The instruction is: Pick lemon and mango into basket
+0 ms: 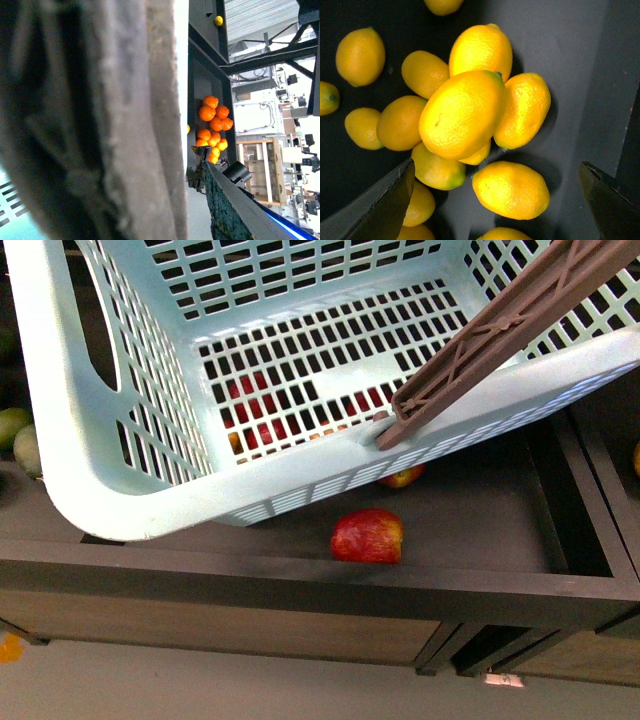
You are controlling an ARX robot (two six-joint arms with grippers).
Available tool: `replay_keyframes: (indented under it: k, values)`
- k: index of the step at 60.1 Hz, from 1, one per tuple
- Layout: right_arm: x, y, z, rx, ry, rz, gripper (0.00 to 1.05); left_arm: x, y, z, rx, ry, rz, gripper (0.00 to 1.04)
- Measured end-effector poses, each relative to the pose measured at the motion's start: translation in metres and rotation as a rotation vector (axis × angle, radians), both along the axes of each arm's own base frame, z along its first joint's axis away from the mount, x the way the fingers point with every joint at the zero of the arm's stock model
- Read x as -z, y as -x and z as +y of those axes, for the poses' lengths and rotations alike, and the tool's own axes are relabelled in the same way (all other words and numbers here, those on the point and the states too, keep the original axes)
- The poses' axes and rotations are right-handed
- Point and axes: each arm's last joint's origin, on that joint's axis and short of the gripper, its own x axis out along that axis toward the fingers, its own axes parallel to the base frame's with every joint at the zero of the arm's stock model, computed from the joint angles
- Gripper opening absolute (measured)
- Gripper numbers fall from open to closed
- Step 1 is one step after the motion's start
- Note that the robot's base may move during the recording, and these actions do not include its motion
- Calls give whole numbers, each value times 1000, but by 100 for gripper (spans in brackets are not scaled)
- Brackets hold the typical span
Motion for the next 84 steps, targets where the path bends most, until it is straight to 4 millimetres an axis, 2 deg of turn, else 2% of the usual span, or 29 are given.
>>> replay_keyframes:
  k: [7,28,52,71,84]
  values:
    - [7,-10,-3,55,-38,-30,96,0,0,0,1,0,0,28]
    - [7,-39,-18,102,-64,-84,96,0,0,0,1,0,0,28]
    - [18,-51,-24,117,-86,-72,96,0,0,0,1,0,0,28]
    - [40,-58,-25,121,-103,-31,96,0,0,0,1,0,0,28]
    - [46,-62,-26,122,-102,-22,96,0,0,0,1,0,0,28]
